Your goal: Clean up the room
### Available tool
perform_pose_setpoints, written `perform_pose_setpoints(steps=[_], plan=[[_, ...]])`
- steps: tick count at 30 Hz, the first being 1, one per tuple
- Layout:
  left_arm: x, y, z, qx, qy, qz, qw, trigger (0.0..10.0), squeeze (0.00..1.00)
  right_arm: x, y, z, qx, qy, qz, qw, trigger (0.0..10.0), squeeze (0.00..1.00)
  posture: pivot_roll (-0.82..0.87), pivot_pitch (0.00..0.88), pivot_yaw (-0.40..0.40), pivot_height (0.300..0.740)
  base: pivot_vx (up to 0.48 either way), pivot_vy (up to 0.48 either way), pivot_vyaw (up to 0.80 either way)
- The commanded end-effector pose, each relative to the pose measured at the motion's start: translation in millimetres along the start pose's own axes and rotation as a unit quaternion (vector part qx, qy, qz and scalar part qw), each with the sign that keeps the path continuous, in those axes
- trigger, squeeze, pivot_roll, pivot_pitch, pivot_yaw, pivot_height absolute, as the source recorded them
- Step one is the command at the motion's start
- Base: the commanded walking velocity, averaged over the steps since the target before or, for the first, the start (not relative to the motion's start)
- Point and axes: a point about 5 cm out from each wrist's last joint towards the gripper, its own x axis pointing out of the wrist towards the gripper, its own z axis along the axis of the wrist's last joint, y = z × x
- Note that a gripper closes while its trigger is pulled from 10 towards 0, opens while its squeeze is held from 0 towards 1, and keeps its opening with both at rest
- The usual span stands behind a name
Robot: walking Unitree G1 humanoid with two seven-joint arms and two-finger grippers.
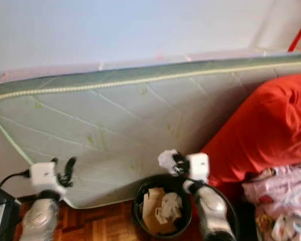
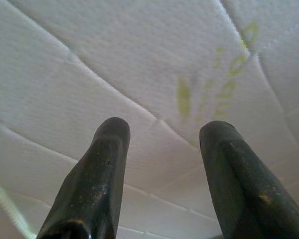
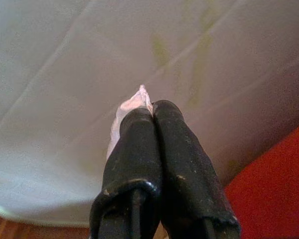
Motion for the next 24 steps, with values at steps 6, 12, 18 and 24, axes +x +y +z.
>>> perform_pose_setpoints(steps=[6,12,18,24], plan=[[-5.0,11.7,-4,0.002,0.009,0.016,1.0,10.0,0.0,8.4,9.9,5,0.008,-0.008,0.014,1.0,10.0,0.0,0.11,0.07,-0.11,0.74,0.144,0.0,0.0],[-4.0,13.3,-1,0.006,0.006,0.015,1.0,10.0,0.0,14.4,14.7,11,0.02,-0.021,0.017,0.999,10.0,0.0,0.11,0.081,-0.1,0.74,0.0,0.0,0.0],[0.2,12.6,6,0.009,-0.006,0.013,1.0,10.0,0.0,21.8,25.7,17,0.02,-0.033,0.036,0.999,10.0,0.0,0.11,0.09,-0.093,0.74,0.0,0.0,0.0],[3.4,9.4,12,0.013,-0.017,0.005,1.0,10.0,0.0,25.0,30.9,20,0.024,-0.04,0.043,0.998,10.0,0.0,0.11,0.097,-0.082,0.74,0.0,0.0,0.0]])
